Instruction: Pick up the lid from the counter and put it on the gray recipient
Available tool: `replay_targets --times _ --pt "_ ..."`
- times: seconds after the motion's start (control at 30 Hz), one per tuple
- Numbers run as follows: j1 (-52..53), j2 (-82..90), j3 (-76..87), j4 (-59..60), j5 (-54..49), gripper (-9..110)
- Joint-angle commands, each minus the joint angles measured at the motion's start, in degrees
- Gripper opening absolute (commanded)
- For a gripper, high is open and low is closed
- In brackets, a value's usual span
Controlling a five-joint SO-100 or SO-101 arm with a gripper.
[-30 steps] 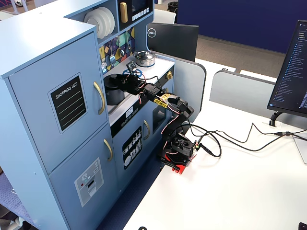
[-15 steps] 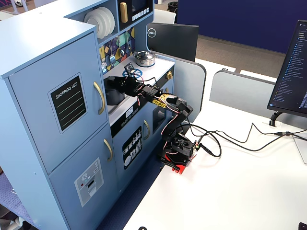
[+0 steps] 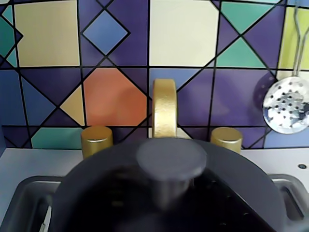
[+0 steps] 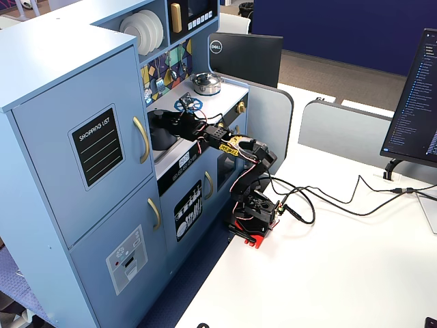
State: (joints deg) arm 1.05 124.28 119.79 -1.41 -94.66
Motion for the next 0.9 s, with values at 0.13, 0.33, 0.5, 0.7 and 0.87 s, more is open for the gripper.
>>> replay_targets --times 0.13,0.33,0.5,0.7,0.87 --pt "1.2 11.3 -0.4 9.4 -0.5 18" --pt "0.9 30.9 -7.0 48.7 0.7 13" --pt "1.3 41.6 -4.5 68.4 -0.3 0" --pt "0.1 47.4 9.8 74.0 0.4 0" --pt "0.7 53.1 30.8 63.8 3.4 0"
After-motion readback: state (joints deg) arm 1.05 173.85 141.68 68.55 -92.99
